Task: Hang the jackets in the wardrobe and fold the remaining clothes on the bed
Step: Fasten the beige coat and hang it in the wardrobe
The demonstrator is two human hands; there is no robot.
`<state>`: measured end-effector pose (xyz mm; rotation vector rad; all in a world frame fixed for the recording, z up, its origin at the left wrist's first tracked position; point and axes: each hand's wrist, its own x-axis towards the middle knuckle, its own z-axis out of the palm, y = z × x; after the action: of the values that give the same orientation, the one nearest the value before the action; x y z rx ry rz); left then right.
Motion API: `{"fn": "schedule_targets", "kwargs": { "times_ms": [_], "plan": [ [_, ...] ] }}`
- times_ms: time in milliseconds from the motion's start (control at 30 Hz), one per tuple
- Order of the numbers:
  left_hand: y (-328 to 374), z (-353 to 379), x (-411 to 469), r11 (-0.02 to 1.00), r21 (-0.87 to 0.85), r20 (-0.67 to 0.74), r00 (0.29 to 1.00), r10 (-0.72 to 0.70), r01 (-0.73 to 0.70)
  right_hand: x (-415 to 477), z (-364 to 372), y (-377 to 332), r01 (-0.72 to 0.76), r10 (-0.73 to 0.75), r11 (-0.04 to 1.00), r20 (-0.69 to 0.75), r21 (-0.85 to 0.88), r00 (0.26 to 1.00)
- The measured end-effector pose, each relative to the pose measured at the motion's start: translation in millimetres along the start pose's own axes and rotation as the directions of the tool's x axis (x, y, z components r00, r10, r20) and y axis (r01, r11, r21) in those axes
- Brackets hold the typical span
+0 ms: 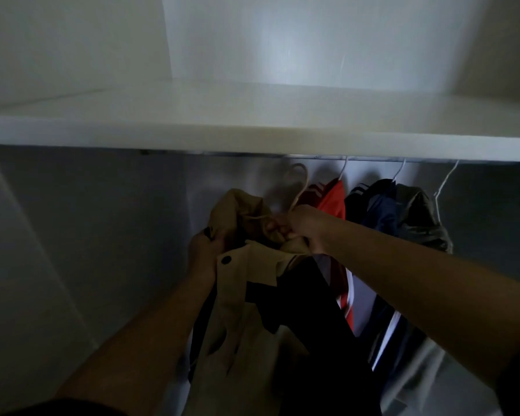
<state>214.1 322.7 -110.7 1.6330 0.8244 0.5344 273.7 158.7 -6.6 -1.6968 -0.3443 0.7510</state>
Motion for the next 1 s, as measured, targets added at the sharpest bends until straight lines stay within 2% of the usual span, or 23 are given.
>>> {"fn": "schedule_targets", "kwargs": {
  "times_ms": [133,333,433,567,700,833,933,1000],
  "plan": [
    [11,1,17,0.994,-0.048,-0.12,0.988,0.096,-0.103,26,5,-12,0.094,-0.107,0.977,-0.062,-0.19,0.992],
    [31,3,24,0.943,-0.252,-0.255,0.955,0.154,-0.22,43,-4,-46,0.165,-0.246,0.886,-0.138,-0.432,0.959],
    [35,4,37,0.952,-0.224,-0.246,0.957,0.153,-0.209,58,-8,-56,0.2,-0.296,0.848,-0.126,-0.491,0.947],
    [15,9,49,0.973,-0.141,-0.226,0.963,0.149,-0.183,77,-10,-47,0.14,-0.228,0.742,-0.051,-0.655,0.972],
    [-16,10,50,0.983,-0.14,-0.243,0.967,0.08,-0.116,88,-21,-37,0.191,-0.347,0.723,-0.11,-0.664,0.931],
    [-16,18,44,0.932,-0.309,-0.222,0.968,0.12,-0.187,98,-25,-42,0.162,-0.285,0.802,-0.13,-0.574,0.95],
    [-18,25,42,0.948,-0.269,-0.226,0.968,0.111,-0.171,105,-20,-36,0.104,-0.228,0.74,-0.103,-0.664,0.968],
    [-27,28,39,0.949,-0.265,-0.256,0.961,0.104,-0.173,110,-20,-27,0.1,-0.258,0.696,-0.118,-0.711,0.959]
  ]
}}
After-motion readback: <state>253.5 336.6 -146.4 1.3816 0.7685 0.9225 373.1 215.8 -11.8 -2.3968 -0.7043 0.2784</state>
